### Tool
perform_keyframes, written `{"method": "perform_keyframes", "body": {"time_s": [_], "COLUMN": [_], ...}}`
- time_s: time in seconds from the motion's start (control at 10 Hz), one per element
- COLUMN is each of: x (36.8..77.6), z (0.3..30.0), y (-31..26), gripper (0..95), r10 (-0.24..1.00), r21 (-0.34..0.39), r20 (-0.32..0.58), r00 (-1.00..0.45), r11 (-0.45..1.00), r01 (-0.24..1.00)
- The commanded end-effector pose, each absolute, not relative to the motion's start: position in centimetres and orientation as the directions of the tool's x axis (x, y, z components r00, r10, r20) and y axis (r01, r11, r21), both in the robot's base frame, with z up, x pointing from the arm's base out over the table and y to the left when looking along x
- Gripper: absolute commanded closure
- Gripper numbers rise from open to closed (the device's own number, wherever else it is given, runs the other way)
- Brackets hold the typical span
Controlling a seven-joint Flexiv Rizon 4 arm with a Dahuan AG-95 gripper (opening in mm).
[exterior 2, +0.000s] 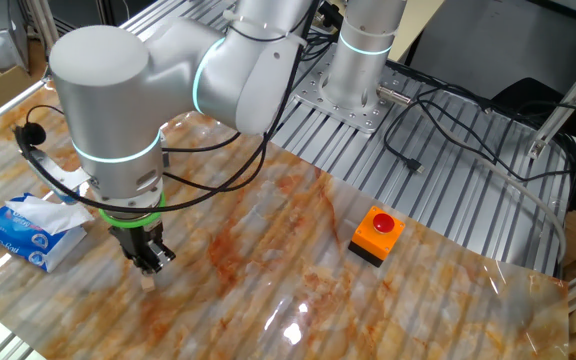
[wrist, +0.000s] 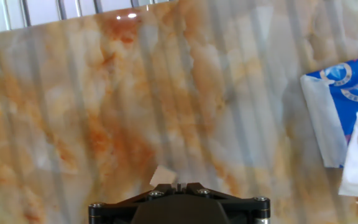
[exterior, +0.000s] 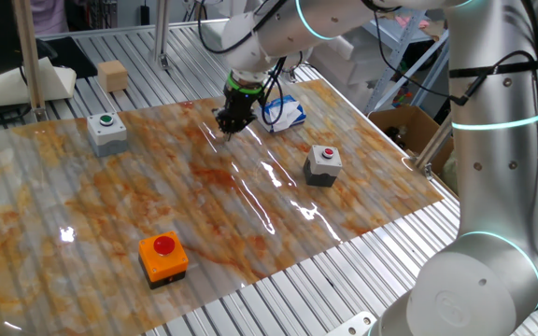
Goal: Use the gripper to push the small block from left to right
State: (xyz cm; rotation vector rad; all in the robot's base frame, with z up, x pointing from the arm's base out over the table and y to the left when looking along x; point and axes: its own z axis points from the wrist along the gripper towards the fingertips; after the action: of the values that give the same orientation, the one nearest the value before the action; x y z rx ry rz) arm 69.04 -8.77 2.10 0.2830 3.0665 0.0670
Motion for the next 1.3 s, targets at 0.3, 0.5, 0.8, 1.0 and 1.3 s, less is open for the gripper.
{"method": "perform_keyframes", "body": {"time_s": [0.3,0.5,0.8,1.0,1.3], "x": [69.37,69.40,69.47,69.77,70.21], "z": [1.98,1.92,1.88,2.06,2.24], "y": [-8.90,-8.87,-8.76,-8.91,-9.38], "gripper": [95.0,95.0,95.0,95.0,95.0], "r10": [0.174,0.176,0.161,0.142,0.116], "r21": [0.043,0.043,0.035,0.021,0.012], "r20": [-0.059,-0.058,-0.065,-0.068,-0.067], "r00": [-0.983,-0.983,-0.985,-0.987,-0.991], "r11": [0.984,0.984,0.987,0.990,0.993], "r01": [0.172,0.174,0.159,0.141,0.115]}}
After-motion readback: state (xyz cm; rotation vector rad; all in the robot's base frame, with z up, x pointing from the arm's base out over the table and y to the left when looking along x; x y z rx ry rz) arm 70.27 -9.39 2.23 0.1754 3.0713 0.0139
